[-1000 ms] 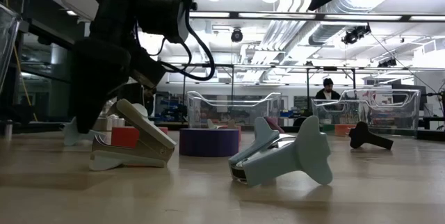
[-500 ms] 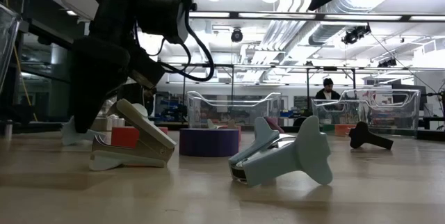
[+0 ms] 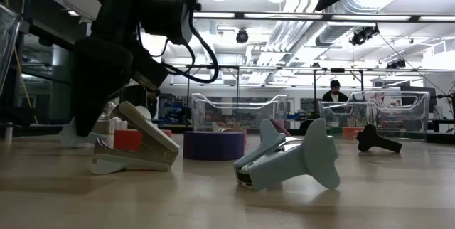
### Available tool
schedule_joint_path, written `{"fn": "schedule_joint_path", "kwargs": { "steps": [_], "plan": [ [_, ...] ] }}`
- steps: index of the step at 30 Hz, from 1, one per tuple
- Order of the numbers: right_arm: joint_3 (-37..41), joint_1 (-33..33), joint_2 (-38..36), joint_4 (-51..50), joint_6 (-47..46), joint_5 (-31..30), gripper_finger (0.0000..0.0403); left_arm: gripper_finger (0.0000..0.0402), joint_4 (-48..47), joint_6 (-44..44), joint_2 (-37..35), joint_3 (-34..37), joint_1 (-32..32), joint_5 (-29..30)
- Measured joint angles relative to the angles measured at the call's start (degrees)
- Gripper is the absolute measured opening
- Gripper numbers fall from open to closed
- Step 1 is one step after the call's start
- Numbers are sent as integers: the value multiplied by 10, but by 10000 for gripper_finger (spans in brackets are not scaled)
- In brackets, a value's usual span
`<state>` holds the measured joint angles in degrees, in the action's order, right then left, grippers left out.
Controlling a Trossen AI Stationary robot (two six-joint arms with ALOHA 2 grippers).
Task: Pick and place Stapler, Stapler remover, tape
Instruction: Put the top blue staple remover into the top left transparent bin
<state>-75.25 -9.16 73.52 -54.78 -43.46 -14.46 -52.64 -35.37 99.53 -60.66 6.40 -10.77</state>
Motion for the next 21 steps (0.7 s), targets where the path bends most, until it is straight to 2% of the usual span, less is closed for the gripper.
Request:
{"fn": "schedule_joint_path", "kwargs": {
  "steps": [7, 15, 21],
  "plan": [
    [0, 0, 0, 0, 3, 0, 320, 96, -23, 5, 1, -39, 0, 11],
    [0, 0, 0, 0, 4, 0, 320, 96, -32, 6, 1, -118, -8, 96],
    [0, 0, 0, 0, 0, -1, 320, 96, -29, -23, 1, -158, -54, 151]
  ]
}}
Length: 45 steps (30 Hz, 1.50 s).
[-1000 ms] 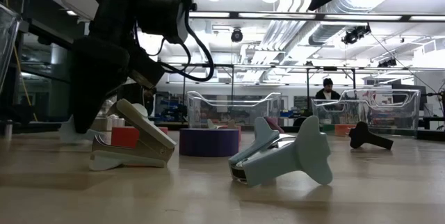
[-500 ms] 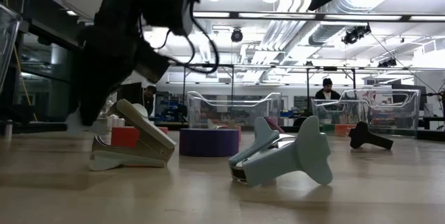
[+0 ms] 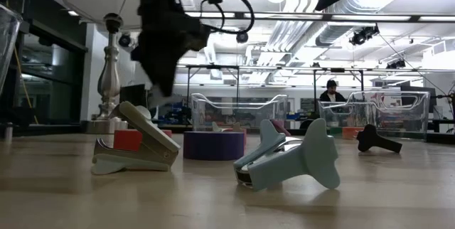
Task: Pick and place Stapler, Stapler remover, tape
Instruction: Put the top blue staple remover into the top left transparent bin
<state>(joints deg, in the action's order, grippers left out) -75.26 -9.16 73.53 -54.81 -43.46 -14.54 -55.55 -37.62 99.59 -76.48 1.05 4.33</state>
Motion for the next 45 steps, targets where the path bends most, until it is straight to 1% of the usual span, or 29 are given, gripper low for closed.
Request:
{"fn": "schedule_joint_path", "kwargs": {
  "steps": [4, 9, 15, 23, 26, 33, 36, 40, 45],
  "plan": [
    [0, 0, 0, 0, -1, 0, 320, 95, 19, -1, 0, -27, -37, 22],
    [0, 0, 0, 0, -13, -1, 320, 95, 54, -1, 0, -56, -89, 32],
    [0, 0, 0, 0, -14, -1, 320, 95, 133, -1, -1, -61, -140, 29],
    [0, 0, 0, 0, -17, -2, 320, 95, 225, -3, -1, -61, -186, 28],
    [0, 1, 0, 0, -23, -13, 320, 95, 249, -3, -1, -61, -204, 37],
    [0, 2, 0, 0, -38, -28, 320, 95, 263, -4, -1, -61, -242, 92],
    [0, 2, 0, 0, -51, -44, 320, 95, 265, -31, 8, -62, -256, 112],
    [0, 2, 0, 0, -63, -46, 320, 95, 277, -62, 30, -61, -269, 118],
    [0, 2, 0, 0, -76, -46, 320, 95, 297, -64, 60, -61, -273, 115]
  ]
}}
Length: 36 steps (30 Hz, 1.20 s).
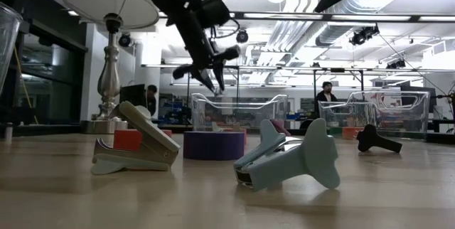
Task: Pick and place Stapler, Stapler remover, tape
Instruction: Put the top blue staple remover into the top left transparent bin, then put the red tape into the top right transparent bin
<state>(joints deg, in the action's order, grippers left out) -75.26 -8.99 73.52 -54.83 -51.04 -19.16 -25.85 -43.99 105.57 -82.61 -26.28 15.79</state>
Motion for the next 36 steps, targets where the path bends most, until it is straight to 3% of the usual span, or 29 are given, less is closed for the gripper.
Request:
{"fn": "schedule_joint_path", "kwargs": {
  "steps": [10, 14, 20, 36],
  "plan": [
    [0, 0, 0, 0, -17, 1, 320, 97, 5, 3, 35, 1, 0, 6],
    [0, 0, 0, -2, -17, 1, 320, 114, 10, 13, 34, 0, 0, 20],
    [0, 0, 0, -2, -16, 2, 320, 140, 18, 37, 34, 0, 0, -2],
    [0, 0, 0, -3, -15, 9, 320, 147, 4, 65, 34, 0, 0, -27]
  ]
}}
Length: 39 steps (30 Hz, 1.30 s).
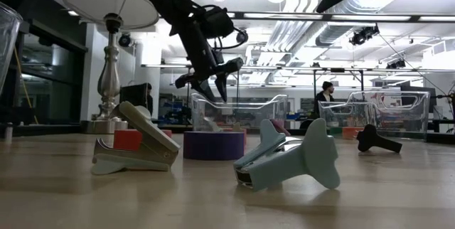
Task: Pick and place Stapler, Stapler remover, tape
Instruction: Put the red tape into the top right transparent bin
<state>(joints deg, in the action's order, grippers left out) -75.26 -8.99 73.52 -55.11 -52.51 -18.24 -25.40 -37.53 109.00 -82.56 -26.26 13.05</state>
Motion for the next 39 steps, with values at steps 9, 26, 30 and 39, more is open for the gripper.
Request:
{"fn": "schedule_joint_path", "kwargs": {
  "steps": [9, 26, 30, 39],
  "plan": [
    [0, 0, 0, -4, 0, 18, 320, 147, -22, 125, -3, -53, 3, -140],
    [0, -2, 0, -31, -10, 23, 320, 147, -278, 229, -22, -165, 47, -213],
    [0, -2, 0, -38, -3, 23, 320, 147, -370, 240, -37, -165, 74, -180],
    [0, -2, 0, -42, 13, 29, 320, 147, -482, 177, -51, -164, 163, -112]
  ]
}}
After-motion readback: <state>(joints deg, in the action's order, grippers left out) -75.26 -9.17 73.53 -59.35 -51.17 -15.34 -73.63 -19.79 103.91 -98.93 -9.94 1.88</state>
